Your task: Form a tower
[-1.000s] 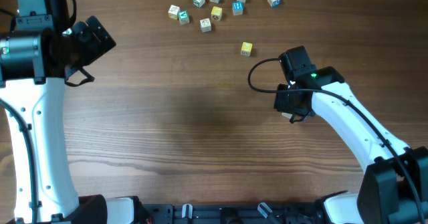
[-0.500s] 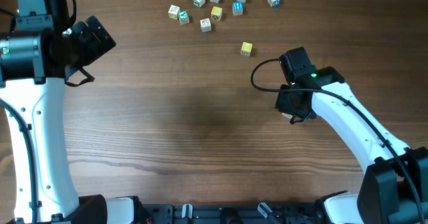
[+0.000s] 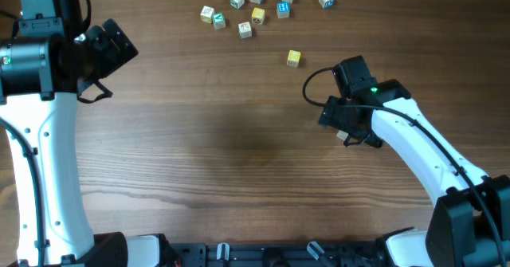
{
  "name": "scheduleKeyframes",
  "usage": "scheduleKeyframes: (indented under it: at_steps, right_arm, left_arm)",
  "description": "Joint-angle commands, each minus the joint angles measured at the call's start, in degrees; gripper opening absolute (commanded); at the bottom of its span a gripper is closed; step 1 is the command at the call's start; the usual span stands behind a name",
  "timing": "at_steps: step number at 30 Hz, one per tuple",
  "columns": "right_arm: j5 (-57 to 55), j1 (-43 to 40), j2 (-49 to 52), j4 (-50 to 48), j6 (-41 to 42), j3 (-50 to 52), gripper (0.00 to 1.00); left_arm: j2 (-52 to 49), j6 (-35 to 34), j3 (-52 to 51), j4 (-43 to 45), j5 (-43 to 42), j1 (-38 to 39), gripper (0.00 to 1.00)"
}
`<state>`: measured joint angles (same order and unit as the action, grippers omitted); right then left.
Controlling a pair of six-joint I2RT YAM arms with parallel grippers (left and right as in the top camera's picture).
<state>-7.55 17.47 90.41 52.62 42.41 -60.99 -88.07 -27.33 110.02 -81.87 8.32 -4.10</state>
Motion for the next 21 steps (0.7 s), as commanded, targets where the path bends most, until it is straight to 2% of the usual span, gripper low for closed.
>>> scheduleKeyframes:
  at_steps: [1,5,8,12,15,21]
  right_arm:
    - [5.97,0.02,-0.83,-2.25,6.14,-0.15,1.0]
    - [6.8,0.02,-0.79,-2.38,5.25,-0.15,1.0]
    - [6.8,-0.83,-0.5,-0.44,8.76,-0.15,1.0]
    - [7.23,-2.95,2.91,-0.35,8.55,-0.15,1.0]
    - [11.15,-3.58,8.09,-4.09,5.64,-0.17,1.0]
    - [9.55,-3.87,8.81,-5.73,7.3,-0.17,0.99]
  left_arm:
    - [0.11,-0.13,-0.31,0.13,0.55,-0.26,1.0]
    - [0.11,-0.13,-0.31,0.13,0.52,-0.26,1.0]
    - [0.11,-0.13,-0.31,0.13,0.52,-0.26,1.0]
    - [0.11,-0.13,-0.31,0.13,0.52,-0.26,1.0]
    - [0.11,-0.13,-0.31,0.13,0.55,-0.26,1.0]
    - [0.11,-0.13,-0.31,0.13,0.52,-0.26,1.0]
